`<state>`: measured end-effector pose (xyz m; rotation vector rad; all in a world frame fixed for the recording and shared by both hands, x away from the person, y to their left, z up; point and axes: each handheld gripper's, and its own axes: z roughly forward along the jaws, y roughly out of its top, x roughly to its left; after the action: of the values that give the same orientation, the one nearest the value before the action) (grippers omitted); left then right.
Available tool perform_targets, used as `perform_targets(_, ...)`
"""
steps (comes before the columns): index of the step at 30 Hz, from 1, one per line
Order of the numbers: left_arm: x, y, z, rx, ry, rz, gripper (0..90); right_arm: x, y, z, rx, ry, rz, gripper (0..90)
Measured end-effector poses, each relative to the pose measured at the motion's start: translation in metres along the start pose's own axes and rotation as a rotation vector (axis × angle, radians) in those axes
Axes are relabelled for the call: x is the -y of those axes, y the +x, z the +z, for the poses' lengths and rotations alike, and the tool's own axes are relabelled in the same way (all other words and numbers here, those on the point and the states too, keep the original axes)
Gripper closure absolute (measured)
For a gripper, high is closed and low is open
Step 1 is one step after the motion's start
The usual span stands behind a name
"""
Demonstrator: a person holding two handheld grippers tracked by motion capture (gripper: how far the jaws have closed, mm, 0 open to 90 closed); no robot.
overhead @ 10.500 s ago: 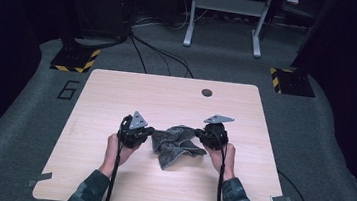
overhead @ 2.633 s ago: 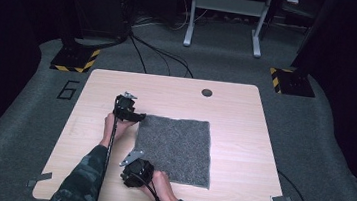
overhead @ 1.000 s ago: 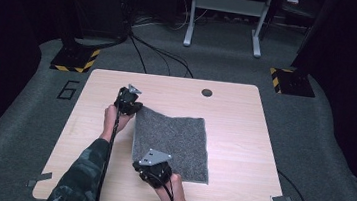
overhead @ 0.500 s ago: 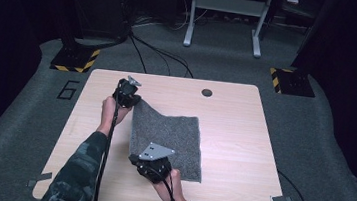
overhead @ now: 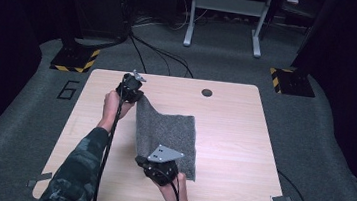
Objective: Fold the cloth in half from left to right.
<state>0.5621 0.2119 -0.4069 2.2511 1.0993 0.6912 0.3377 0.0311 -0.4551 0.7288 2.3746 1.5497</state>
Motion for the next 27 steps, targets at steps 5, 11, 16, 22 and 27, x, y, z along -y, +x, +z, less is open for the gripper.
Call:
perform_targets(5,-0.016,-0.018,0.005,0.002,0.013,0.06,87.6,0.007,-0.007,-0.018,0.031,-0.028,0.023,88.1)
perform_targets(11,-0.032,-0.036,0.014,0.017,0.017,0.092,87.6,0.018,-0.01,-0.031,0.061,-0.026,0.044,87.9)
perform_targets(16,-0.043,-0.048,0.022,0.037,0.025,0.108,87.6,0.025,-0.014,-0.038,0.074,-0.028,0.057,87.7)
perform_targets(22,-0.053,-0.063,0.033,0.049,0.04,0.139,87.5,0.034,-0.019,-0.046,0.099,-0.028,0.078,87.5)
perform_targets(27,-0.057,-0.076,0.045,0.063,0.055,0.153,87.4,0.041,-0.022,-0.05,0.11,-0.018,0.091,87.3)
